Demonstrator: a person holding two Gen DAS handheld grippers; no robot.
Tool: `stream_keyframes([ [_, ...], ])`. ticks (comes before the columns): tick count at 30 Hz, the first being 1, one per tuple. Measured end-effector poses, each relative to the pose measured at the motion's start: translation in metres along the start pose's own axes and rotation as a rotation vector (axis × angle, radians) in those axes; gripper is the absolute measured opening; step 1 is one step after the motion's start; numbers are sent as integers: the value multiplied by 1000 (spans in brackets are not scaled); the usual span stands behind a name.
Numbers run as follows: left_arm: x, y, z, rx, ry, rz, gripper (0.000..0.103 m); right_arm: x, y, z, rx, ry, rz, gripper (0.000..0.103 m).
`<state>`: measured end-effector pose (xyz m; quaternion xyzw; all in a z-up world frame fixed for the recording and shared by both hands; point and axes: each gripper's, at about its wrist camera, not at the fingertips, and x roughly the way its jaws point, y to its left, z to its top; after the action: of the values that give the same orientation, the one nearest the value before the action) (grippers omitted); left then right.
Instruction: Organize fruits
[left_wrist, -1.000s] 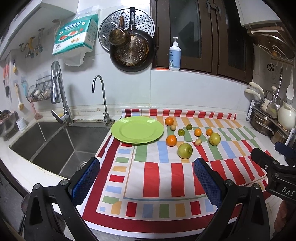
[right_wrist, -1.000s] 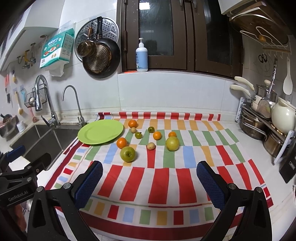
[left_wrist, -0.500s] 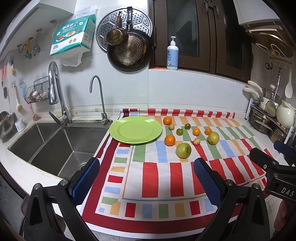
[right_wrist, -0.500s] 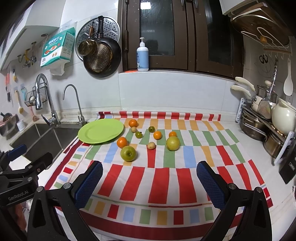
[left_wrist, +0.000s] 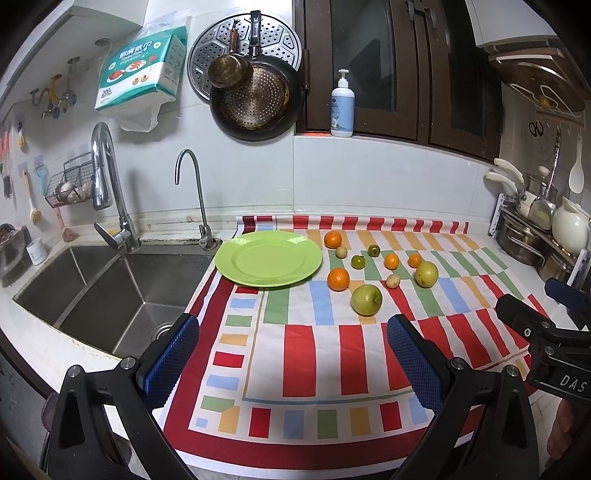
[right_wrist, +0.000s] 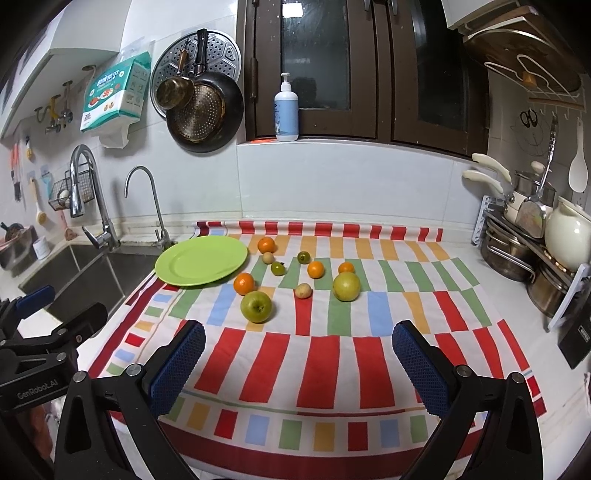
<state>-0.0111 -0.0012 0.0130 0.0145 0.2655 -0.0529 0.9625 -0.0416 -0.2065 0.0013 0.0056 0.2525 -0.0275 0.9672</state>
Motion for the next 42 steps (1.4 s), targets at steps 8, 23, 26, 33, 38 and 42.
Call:
stream_keyframes([
  [8, 18, 3, 5, 15, 16, -13, 103, 17, 3, 8, -3, 23, -4, 103],
  [23, 78, 8, 28, 169, 16, -175, 91, 66, 20, 24, -21, 33, -37, 102],
  [26, 93, 1, 31, 208, 24, -221, 86, 77, 23, 25, -34, 30, -58, 100],
  [33, 122, -27, 27, 197, 62, -244, 78, 110, 11, 29, -100, 58, -3, 92],
  [38, 139, -54, 24, 185, 87, -232, 73, 142, -3, 32, -195, 94, 97, 82],
  [42, 157, -69, 22, 186, 122, -236, 72, 168, -16, 34, -215, 121, 154, 79],
])
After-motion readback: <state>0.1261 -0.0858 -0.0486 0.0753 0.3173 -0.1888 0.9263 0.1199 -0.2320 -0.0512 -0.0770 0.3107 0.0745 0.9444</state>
